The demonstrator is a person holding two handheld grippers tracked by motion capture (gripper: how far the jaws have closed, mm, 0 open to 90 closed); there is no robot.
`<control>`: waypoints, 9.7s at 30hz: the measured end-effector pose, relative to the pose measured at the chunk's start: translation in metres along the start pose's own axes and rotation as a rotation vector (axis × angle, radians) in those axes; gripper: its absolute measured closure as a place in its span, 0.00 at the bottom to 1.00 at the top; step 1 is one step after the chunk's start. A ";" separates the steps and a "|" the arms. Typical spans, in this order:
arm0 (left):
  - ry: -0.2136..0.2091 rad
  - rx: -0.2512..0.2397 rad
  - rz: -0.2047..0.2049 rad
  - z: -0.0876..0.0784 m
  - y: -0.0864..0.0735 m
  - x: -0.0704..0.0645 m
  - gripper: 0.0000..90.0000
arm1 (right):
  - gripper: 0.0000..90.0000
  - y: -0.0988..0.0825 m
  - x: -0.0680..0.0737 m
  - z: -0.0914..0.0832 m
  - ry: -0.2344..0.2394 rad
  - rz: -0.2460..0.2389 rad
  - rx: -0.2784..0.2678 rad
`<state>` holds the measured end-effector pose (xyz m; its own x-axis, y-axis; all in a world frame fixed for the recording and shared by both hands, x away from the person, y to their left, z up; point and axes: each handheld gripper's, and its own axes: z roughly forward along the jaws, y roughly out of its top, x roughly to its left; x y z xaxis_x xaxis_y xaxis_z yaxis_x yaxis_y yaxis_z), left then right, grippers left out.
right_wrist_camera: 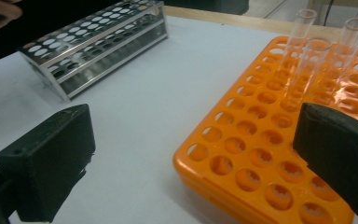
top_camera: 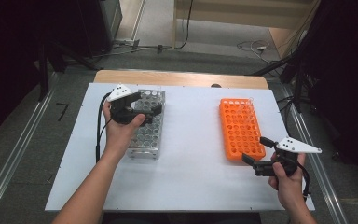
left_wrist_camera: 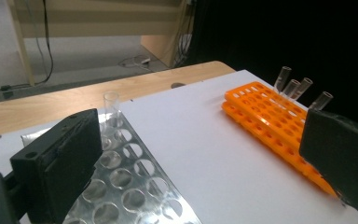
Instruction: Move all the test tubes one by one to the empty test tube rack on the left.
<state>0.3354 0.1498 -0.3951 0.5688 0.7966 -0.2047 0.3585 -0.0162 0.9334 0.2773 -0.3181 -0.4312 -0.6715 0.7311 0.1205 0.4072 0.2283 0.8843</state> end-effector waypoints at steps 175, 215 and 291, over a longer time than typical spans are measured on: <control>-0.143 -0.001 0.091 0.007 -0.010 -0.057 0.84 | 0.00 0.006 0.040 0.011 0.127 -0.079 0.050; 0.102 -0.086 0.061 0.069 0.035 0.024 0.84 | 0.00 -0.021 0.009 -0.014 0.061 -0.037 0.052; 0.065 0.024 0.022 0.025 0.000 0.005 0.09 | 0.00 -0.010 0.001 0.000 0.065 -0.014 0.055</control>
<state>0.3571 0.1391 -0.4033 0.5279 0.8333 -0.1639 0.3644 -0.0480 0.9300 0.2727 -0.3196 -0.4404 -0.7151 0.6850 0.1390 0.4300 0.2744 0.8601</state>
